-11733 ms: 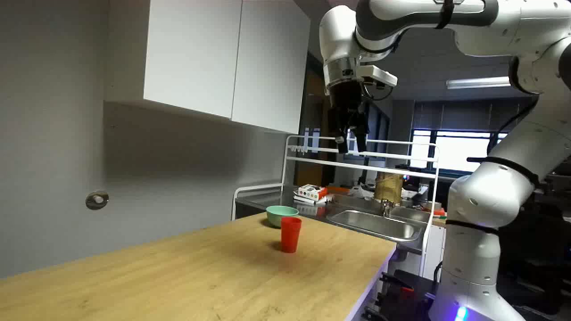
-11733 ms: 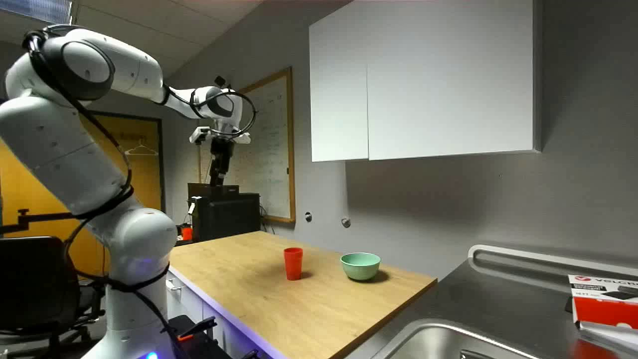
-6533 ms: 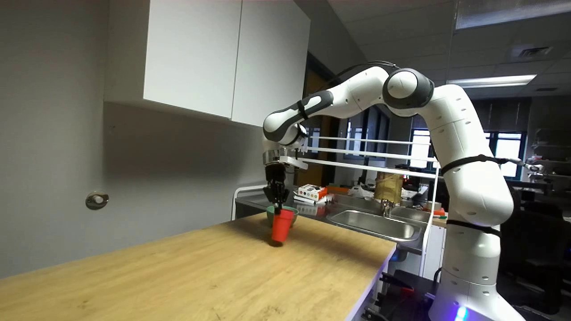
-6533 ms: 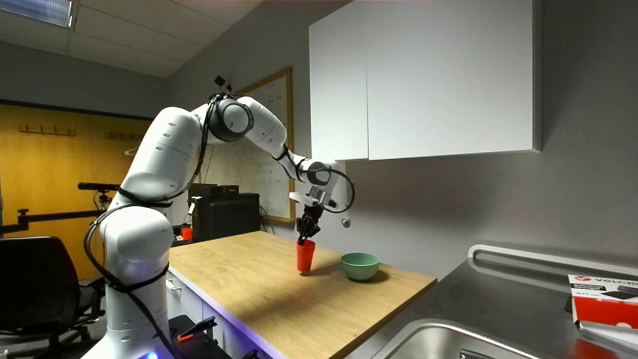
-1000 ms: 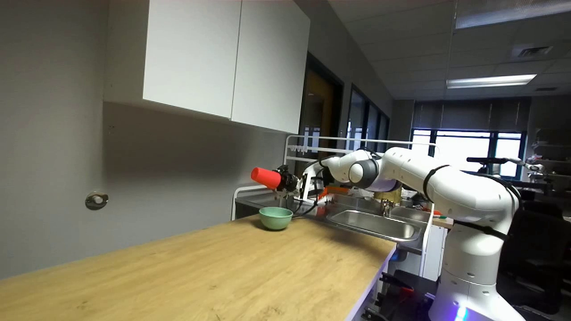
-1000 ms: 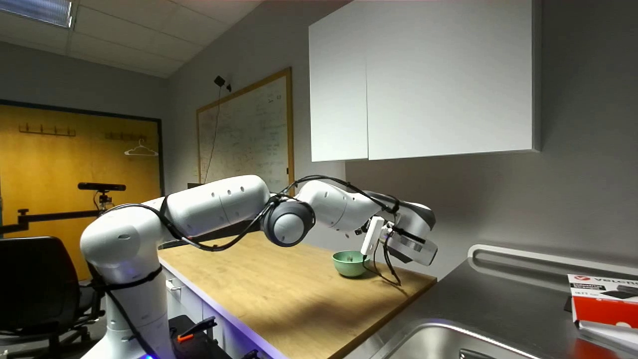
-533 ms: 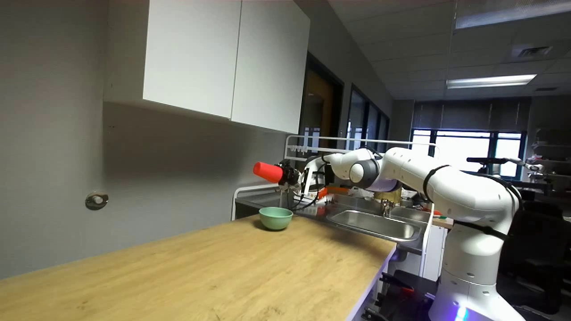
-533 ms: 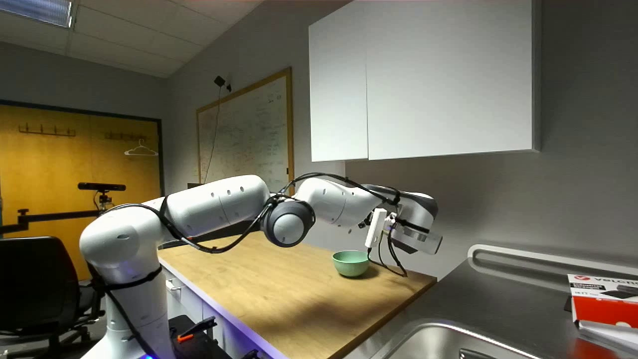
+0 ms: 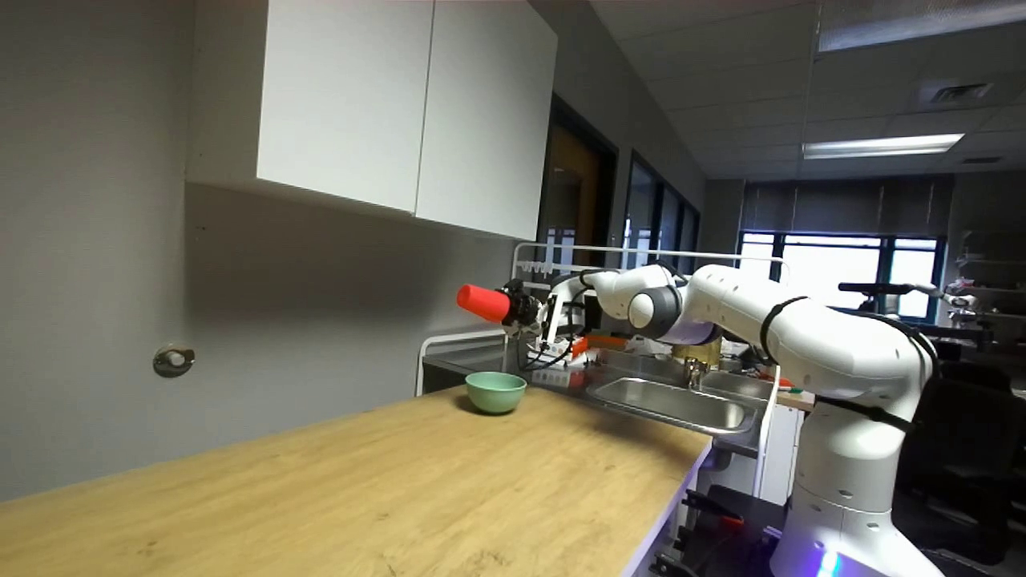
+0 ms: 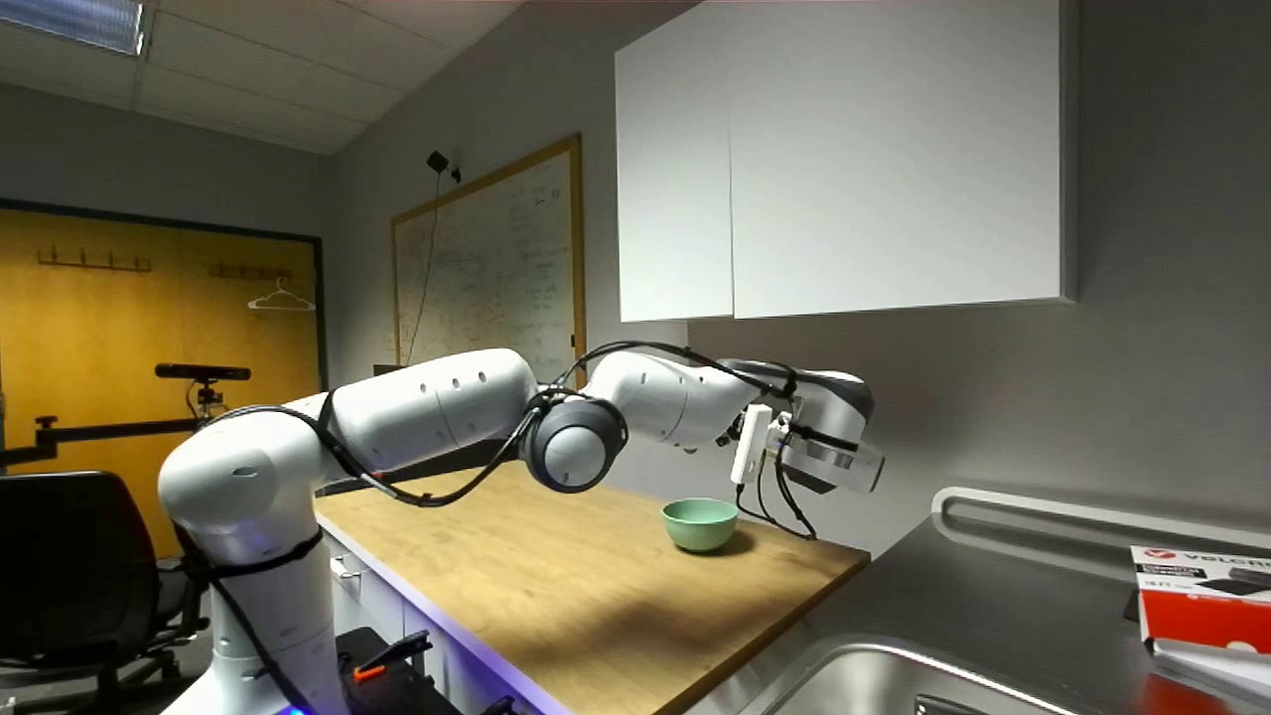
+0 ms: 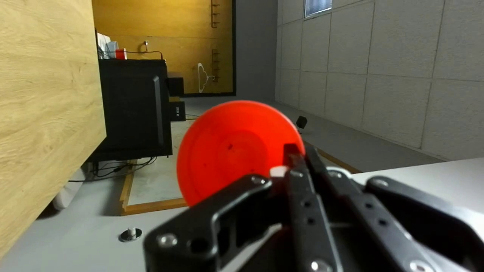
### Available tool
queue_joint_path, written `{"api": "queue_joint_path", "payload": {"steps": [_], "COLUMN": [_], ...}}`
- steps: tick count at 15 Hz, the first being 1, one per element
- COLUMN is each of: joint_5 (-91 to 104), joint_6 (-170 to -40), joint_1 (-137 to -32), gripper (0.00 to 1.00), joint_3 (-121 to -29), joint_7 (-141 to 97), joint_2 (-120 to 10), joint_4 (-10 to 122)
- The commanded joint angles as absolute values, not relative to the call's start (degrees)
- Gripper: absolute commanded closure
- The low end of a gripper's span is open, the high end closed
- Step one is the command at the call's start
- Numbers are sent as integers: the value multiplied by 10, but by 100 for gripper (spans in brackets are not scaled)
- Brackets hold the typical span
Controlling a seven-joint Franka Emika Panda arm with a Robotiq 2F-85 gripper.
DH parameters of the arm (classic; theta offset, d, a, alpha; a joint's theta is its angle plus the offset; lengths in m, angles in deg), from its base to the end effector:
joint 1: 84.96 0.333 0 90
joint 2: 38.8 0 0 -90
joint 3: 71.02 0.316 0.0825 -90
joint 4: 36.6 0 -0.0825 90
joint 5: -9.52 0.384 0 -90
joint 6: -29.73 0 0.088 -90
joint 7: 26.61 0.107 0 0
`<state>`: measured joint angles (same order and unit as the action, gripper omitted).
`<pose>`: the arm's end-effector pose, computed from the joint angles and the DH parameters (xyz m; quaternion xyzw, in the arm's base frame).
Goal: Pour the things in the cup into the bowl
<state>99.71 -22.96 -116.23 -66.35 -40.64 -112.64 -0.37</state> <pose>0.6949 -0.2372 0.2977 -0.6024 -0.0365 0.0387 0.7964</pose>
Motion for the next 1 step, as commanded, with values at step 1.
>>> {"api": "queue_joint_path", "payload": {"steps": [1], "joint_5": [991], "joint_6": [-226], "joint_1": [-1161], "gripper": [98], "joint_3": [-652], "joint_7": [-386], "joint_2": [-1142], "joint_4": [-34]}}
